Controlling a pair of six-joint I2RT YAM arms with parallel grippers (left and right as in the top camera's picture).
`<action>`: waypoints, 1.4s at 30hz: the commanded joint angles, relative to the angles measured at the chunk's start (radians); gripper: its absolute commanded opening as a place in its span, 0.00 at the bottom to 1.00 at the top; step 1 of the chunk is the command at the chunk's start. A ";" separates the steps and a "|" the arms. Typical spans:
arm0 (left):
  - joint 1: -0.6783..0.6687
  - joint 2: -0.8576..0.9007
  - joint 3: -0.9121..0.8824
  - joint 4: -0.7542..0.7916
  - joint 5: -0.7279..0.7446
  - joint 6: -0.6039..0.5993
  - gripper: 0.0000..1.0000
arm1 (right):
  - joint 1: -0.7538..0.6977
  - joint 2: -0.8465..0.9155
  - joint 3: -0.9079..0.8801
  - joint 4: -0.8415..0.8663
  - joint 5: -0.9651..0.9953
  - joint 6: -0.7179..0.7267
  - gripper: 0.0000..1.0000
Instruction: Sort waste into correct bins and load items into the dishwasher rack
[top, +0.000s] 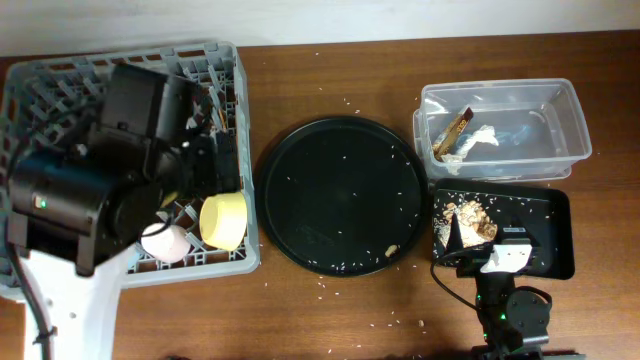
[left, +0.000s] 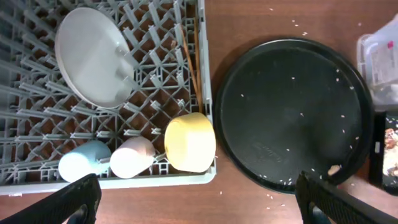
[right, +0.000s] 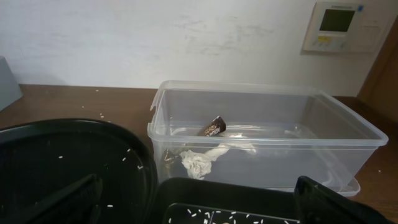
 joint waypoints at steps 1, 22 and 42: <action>-0.008 -0.071 0.002 0.025 -0.020 0.001 0.99 | -0.007 -0.005 -0.009 -0.002 -0.002 -0.003 0.98; 0.229 -1.361 -1.964 1.510 0.020 0.275 0.99 | -0.007 -0.005 -0.009 -0.002 -0.002 -0.003 0.98; 0.247 -1.492 -2.169 1.621 0.064 0.272 0.99 | -0.007 -0.005 -0.009 -0.002 -0.002 -0.003 0.98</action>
